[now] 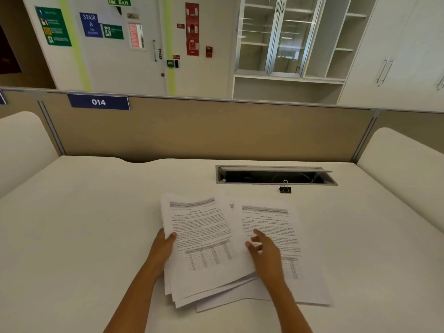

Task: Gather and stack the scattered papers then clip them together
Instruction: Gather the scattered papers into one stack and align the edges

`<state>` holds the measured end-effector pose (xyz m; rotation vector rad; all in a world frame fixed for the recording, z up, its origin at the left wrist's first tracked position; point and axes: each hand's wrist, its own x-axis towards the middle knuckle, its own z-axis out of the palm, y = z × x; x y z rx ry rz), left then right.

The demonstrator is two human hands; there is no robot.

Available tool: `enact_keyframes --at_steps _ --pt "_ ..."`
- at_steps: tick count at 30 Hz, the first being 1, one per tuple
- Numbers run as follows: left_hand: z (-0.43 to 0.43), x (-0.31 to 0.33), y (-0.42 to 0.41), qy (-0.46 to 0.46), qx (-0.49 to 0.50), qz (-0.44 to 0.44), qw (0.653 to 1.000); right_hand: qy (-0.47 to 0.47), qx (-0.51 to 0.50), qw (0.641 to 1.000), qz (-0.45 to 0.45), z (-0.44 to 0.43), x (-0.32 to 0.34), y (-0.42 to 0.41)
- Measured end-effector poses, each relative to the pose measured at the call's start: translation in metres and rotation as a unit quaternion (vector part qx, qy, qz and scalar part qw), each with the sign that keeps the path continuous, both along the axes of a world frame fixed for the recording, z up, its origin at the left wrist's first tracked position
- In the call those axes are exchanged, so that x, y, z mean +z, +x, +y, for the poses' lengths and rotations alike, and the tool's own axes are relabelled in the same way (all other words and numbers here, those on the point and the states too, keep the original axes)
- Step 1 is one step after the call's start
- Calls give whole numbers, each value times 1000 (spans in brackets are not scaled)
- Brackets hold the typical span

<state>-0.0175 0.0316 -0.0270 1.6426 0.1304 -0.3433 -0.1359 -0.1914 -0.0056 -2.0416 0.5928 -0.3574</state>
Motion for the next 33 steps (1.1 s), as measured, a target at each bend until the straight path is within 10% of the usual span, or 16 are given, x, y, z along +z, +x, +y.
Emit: enact_keyframes --at_steps 5,10,26,33 --pt "3 3 -3 -68 31 -10 997 -99 -195 957 189 -61 14 -27" --pt "12 1 2 -186 27 10 982 -141 -168 917 332 -75 17 -45" --pt "36 -18 -1 -391 100 71 912 11 -131 991 -23 -96 57 -51" --pt "29 -8 -7 -433 128 76 889 -1 -11 1000 5 -44 35 -13"
